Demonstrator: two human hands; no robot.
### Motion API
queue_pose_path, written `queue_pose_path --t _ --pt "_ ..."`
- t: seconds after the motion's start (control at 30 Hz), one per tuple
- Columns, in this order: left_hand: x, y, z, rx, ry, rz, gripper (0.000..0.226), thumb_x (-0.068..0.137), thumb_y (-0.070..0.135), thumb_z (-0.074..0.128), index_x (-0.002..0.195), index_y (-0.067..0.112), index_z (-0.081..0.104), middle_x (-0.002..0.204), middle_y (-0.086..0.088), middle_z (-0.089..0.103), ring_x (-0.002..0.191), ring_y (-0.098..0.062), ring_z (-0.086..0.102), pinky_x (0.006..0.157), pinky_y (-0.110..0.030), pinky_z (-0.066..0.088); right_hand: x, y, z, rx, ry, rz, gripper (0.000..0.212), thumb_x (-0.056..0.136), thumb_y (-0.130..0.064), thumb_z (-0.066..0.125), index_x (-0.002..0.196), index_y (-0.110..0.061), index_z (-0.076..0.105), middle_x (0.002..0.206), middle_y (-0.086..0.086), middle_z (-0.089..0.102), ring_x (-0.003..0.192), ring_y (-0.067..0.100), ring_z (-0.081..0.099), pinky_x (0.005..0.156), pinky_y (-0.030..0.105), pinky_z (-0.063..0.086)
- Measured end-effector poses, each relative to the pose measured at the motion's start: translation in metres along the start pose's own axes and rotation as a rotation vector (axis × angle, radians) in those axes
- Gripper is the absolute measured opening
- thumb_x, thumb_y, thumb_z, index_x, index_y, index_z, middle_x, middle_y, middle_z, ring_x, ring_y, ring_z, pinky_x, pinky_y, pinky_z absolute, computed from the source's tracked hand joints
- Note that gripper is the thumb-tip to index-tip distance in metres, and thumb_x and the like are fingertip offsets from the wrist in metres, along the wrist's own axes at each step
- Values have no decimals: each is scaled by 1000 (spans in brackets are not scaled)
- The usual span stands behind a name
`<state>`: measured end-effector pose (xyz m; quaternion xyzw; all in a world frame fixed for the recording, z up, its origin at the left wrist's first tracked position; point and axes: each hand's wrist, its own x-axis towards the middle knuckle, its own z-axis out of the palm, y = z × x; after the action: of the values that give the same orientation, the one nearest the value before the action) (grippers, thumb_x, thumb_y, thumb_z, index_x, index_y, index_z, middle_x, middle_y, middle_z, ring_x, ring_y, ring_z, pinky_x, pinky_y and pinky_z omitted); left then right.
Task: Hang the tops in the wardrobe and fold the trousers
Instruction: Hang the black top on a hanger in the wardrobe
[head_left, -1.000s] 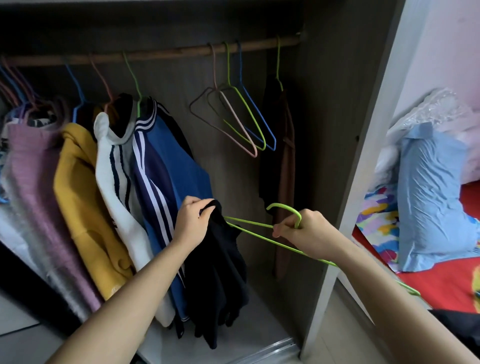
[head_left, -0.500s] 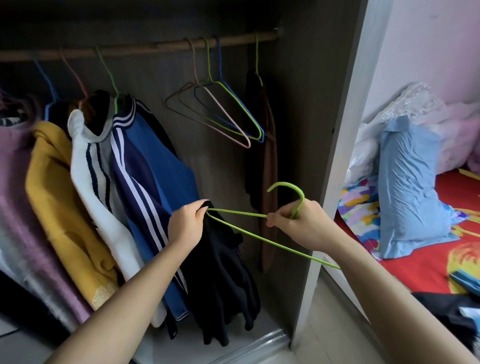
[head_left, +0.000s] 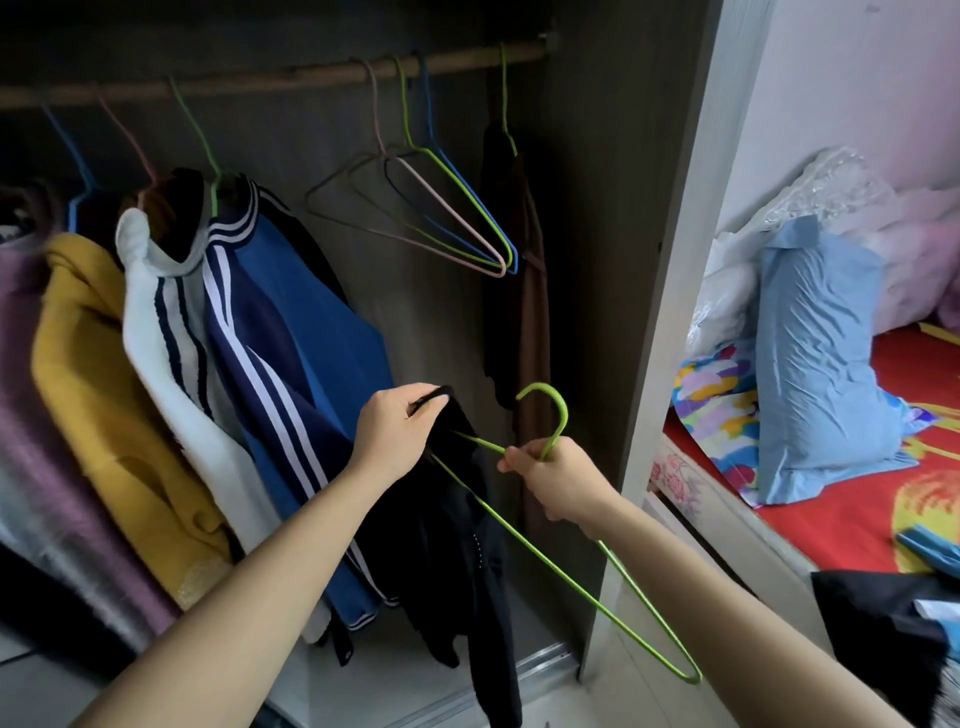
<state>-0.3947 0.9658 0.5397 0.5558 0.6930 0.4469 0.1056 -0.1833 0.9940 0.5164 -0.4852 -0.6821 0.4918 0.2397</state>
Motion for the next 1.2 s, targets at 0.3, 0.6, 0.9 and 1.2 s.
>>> queue_pose_path --t 0.3,0.6,0.9,1.2 --pt "-5 2 -15 133 -149 -72 21 96 29 59 108 23 75 85 0 73 79 -27 67 77 -44 58 10 -7 16 380 -74 -96 18 96 -18 58 98 -16 75 56 -6 34 47 9 31 40 20 30" --pt "-17 19 -6 -42 -247 84 18 92 28 68 107 25 76 110 10 63 103 -6 58 94 -27 49 20 10 23 467 94 -32 27 102 -17 50 90 -15 75 53 -7 34 41 6 30 39 20 24" --pt "39 9 -39 391 -245 329 26 100 40 52 117 29 67 115 6 52 124 -16 39 120 -42 1 10 -10 -12 432 73 -290 29 99 -7 49 94 -7 78 49 -3 34 42 7 28 40 19 22" --pt "41 11 -29 333 -65 135 48 104 46 33 63 22 32 55 5 39 55 -19 41 55 -36 29 20 0 -41 -103 235 -415 60 96 -69 34 72 -25 65 53 -6 55 48 8 48 51 19 37"
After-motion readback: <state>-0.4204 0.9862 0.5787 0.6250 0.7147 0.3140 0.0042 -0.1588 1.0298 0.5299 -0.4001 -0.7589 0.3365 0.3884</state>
